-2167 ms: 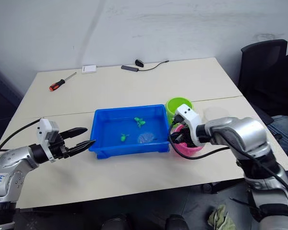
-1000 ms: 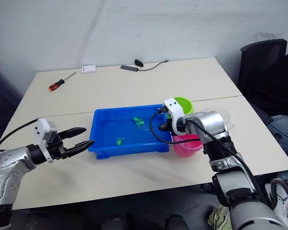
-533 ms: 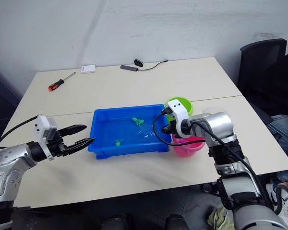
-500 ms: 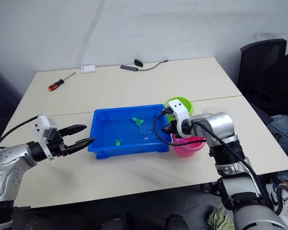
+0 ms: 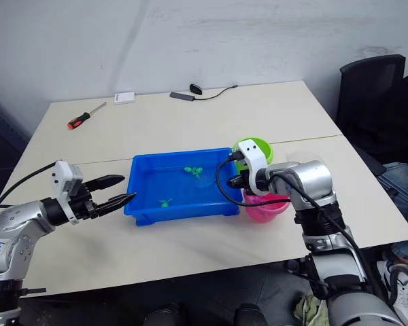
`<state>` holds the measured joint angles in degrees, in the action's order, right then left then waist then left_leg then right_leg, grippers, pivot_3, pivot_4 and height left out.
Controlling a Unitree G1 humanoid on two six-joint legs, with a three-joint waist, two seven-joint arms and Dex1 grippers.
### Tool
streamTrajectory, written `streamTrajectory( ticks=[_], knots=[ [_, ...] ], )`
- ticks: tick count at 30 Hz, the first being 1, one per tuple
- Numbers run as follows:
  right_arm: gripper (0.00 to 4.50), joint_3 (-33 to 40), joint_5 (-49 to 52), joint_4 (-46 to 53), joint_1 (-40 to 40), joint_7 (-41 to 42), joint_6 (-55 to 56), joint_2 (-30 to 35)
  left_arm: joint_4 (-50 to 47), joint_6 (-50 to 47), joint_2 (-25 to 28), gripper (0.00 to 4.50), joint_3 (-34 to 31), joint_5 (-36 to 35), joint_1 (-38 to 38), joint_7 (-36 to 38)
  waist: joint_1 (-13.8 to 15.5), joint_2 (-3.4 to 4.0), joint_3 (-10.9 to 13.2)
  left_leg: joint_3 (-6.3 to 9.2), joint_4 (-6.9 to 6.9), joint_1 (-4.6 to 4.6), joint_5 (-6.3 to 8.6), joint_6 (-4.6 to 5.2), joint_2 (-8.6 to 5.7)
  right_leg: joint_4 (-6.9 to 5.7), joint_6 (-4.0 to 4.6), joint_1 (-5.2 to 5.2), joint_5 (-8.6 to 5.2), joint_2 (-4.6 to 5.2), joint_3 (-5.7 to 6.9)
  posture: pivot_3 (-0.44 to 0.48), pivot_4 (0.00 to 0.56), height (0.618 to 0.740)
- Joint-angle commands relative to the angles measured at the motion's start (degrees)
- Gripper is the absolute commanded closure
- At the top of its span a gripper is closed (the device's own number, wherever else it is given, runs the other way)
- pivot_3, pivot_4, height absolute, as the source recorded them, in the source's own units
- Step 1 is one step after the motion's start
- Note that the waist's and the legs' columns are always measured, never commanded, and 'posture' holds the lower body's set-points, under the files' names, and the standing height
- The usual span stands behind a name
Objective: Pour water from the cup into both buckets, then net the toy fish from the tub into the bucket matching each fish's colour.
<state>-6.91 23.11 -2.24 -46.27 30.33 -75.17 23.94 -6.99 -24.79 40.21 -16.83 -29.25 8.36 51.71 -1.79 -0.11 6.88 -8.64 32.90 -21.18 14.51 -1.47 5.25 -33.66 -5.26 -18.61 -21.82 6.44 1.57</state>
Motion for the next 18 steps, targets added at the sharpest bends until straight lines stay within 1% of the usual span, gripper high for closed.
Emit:
streamTrajectory(
  ticks=[1, 9, 18],
  knots=[
    [4.50, 0.4, -1.1, -1.6, -1.0, -0.5, 3.5, -0.9, -0.7, 1.2, 0.3, 0.83, -0.5, -0.5, 0.2, 0.3, 0.0, -0.01, 0.0, 0.01, 0.00, 0.01, 0.00, 0.01, -0.01, 0.02, 0.00, -0.04, 0.00, 0.01, 0.03, 0.000, 0.150, 0.733],
    [4.50, 1.0, -2.6, -6.9, -2.6, -0.9, 8.7, -3.5, -1.0, 1.1, 0.3, 0.83, -0.8, -0.6, 0.1, 0.2, 0.0, 0.00, 0.0, -0.05, -0.01, 0.00, 0.00, 0.01, 0.00, -0.01, -0.01, 0.02, 0.01, 0.00, 0.11, 0.000, 0.150, 0.733],
    [4.50, 3.3, -2.3, -8.1, -3.8, -1.6, 10.4, -6.2, -1.1, 1.2, 0.2, 0.83, -0.9, -0.6, 0.0, 0.1, 0.0, 0.01, 0.0, -0.04, -0.01, 0.00, 0.00, 0.00, 0.07, -0.04, -0.08, 0.00, 0.04, 0.09, 0.84, 0.000, 0.150, 0.733]
  ],
)
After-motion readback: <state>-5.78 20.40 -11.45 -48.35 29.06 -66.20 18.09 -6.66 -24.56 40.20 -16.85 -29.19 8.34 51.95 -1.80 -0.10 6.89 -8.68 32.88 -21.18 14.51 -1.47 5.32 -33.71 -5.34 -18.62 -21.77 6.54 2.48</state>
